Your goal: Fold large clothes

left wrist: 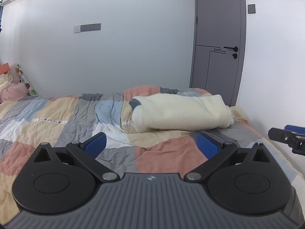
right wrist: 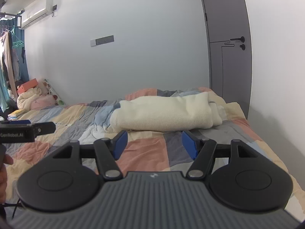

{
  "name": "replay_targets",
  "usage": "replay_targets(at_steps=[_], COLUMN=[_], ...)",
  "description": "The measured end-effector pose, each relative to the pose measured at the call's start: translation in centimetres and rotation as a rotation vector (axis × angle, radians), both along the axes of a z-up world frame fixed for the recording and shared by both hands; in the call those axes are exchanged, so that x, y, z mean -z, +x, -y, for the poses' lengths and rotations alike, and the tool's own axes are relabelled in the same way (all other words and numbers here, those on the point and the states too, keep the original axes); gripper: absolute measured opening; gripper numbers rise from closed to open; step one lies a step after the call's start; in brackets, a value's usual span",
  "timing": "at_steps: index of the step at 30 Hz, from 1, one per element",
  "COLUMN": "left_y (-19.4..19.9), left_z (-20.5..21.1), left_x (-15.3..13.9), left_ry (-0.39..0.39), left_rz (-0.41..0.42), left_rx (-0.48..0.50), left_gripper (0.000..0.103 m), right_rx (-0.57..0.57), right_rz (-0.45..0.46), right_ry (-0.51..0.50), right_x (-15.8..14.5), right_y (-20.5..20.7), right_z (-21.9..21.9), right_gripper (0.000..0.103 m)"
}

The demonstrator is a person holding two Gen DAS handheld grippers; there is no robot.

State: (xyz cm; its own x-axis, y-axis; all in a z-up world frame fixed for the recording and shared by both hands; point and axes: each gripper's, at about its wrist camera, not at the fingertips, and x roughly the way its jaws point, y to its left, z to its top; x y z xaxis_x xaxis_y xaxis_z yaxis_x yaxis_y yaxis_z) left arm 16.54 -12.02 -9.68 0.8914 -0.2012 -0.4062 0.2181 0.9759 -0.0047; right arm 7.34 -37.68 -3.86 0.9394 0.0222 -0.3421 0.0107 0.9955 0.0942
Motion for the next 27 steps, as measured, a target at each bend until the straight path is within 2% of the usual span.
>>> replay_targets(at_steps=[1, 6, 7, 27], left_y=[0.04, 0.09, 0.11, -0.49], left_z=[0.02, -0.03, -0.03, 0.27], left_x=[-0.03, -0.09, -0.09, -0.42], left_ry=[0.000, -0.004, -0.002, -0.006], left_rz=[-0.002, -0.009, -0.010, -0.008], left_rx=[-0.005, -0.011, -0.012, -0.007], left_gripper=[0.103, 0.103, 0.103, 0.103], right_rx=[0.002, 0.005, 0.010, 0.015], right_rz=[0.008, 0.010, 0.011, -0.003], right_ry=[0.003, 0.012, 0.008, -0.012], right_x=[-0.11, -0.62, -0.63, -0.66], right_y=[-0.03, 0.29, 0.33, 0.35], right_z=[0.07, 0.33, 0.32, -0.31], right_gripper=[0.087, 0.093, 0.103, 0.103])
